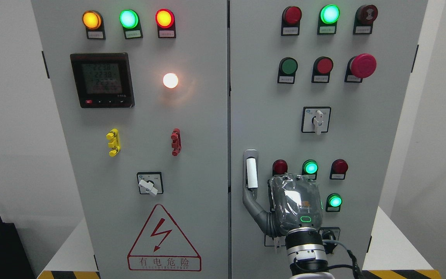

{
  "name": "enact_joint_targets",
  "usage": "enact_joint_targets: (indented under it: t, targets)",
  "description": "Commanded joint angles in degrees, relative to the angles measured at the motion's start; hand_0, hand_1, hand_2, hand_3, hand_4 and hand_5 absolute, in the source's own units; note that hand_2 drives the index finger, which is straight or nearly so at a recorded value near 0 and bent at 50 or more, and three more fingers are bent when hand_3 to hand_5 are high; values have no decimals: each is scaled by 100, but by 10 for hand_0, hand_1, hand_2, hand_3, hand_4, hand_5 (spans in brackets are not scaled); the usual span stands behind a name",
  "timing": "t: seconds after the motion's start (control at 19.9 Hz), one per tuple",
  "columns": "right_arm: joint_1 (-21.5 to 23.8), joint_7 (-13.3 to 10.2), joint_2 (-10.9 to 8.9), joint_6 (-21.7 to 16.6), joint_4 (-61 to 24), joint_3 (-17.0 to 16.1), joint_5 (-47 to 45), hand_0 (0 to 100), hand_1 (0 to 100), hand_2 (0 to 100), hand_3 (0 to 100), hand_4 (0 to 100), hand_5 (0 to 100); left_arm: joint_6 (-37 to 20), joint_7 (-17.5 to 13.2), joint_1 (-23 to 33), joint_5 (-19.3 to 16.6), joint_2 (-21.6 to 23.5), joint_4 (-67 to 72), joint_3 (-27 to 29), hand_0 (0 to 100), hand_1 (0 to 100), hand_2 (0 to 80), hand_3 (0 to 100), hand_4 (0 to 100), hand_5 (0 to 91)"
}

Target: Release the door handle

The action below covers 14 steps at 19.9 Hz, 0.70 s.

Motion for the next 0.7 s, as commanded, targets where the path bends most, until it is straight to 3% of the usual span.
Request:
enact_joint_targets:
  t: [0.0,0.65]
  targets:
    - [-8,-14,-1,9,-5,-33,-9,411,55,1000,1000,1000,953,17,-1,0,0,0,97,62,120,389,0,0,0,0]
    - [35,-23,26,9,-128,-103,-18,426,60,1000,1000,1000,952,17,-1,0,0,0,97,62,120,389,0,0,0,0]
